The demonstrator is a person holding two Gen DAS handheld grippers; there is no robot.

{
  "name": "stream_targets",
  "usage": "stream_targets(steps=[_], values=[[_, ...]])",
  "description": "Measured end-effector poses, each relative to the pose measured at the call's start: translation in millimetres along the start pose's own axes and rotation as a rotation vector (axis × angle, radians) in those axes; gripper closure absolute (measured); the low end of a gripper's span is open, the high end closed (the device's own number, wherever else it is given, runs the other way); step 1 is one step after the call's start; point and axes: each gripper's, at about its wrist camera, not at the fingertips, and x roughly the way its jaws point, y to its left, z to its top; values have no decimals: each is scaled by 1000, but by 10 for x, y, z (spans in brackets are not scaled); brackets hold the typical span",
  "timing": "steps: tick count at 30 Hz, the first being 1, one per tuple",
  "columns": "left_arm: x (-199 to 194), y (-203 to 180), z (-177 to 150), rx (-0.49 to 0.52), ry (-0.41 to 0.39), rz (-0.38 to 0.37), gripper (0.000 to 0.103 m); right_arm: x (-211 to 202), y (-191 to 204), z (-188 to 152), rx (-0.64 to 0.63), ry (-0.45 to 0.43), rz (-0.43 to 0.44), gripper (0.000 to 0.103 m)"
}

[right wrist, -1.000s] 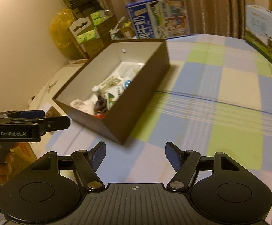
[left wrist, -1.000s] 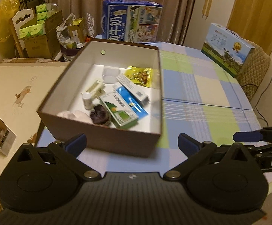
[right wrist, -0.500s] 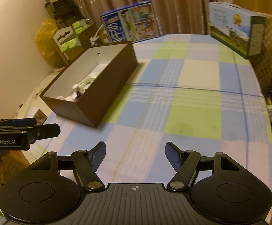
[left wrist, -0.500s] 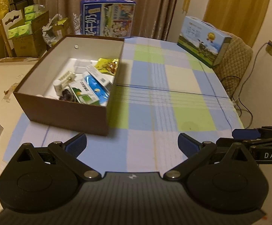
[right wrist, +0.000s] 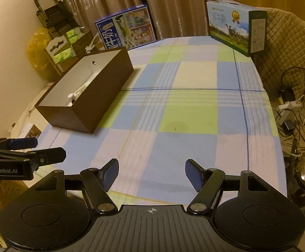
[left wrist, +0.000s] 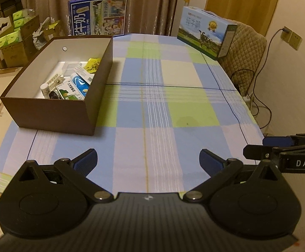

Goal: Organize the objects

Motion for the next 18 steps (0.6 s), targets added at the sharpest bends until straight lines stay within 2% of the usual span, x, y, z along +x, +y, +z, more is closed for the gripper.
stream_targets(steps=[18], values=[[-123, -125, -279, 8, 6, 13, 1, -187, 58, -237, -12, 0, -8, 36]])
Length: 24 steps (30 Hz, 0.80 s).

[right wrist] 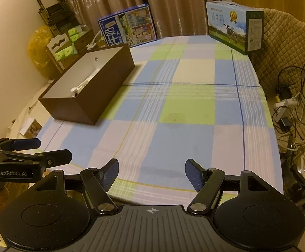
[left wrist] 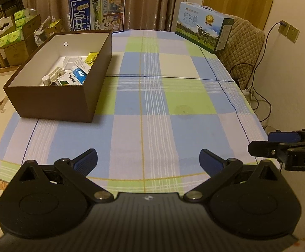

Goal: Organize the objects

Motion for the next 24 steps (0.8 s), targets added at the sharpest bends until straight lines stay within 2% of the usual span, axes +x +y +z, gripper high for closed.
stream_targets(steps=[24], values=[[-75, 34, -25, 2, -11, 10, 1, -48, 78, -24, -9, -6, 8, 36]])
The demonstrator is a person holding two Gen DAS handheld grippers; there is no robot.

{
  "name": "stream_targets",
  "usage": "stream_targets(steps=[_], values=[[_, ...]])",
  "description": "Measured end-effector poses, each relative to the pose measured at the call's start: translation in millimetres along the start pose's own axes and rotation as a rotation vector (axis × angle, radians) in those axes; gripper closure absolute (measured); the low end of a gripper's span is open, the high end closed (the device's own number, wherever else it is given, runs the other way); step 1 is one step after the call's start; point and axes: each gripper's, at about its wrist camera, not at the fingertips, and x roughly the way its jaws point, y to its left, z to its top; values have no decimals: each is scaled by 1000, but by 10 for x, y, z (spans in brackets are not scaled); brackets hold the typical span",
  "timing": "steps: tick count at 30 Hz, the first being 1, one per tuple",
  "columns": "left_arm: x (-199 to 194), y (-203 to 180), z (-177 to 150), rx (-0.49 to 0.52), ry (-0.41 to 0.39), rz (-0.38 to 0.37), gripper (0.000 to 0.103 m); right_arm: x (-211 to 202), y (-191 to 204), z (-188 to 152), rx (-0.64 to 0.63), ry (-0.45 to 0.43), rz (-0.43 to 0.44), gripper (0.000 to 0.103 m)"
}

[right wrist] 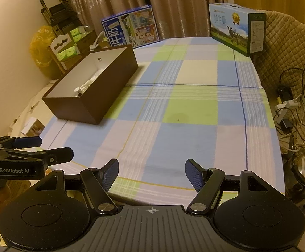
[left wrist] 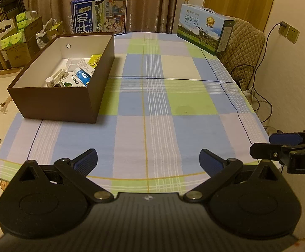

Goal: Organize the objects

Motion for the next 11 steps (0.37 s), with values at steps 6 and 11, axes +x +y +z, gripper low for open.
stream_targets(steps=[6, 11], values=[[-8, -14, 17, 1, -4, 9, 1, 5, -12, -1, 4, 3, 4, 36], [-1, -22, 6, -5, -2, 22, 1, 18, -31, 1, 3, 7, 12, 36]])
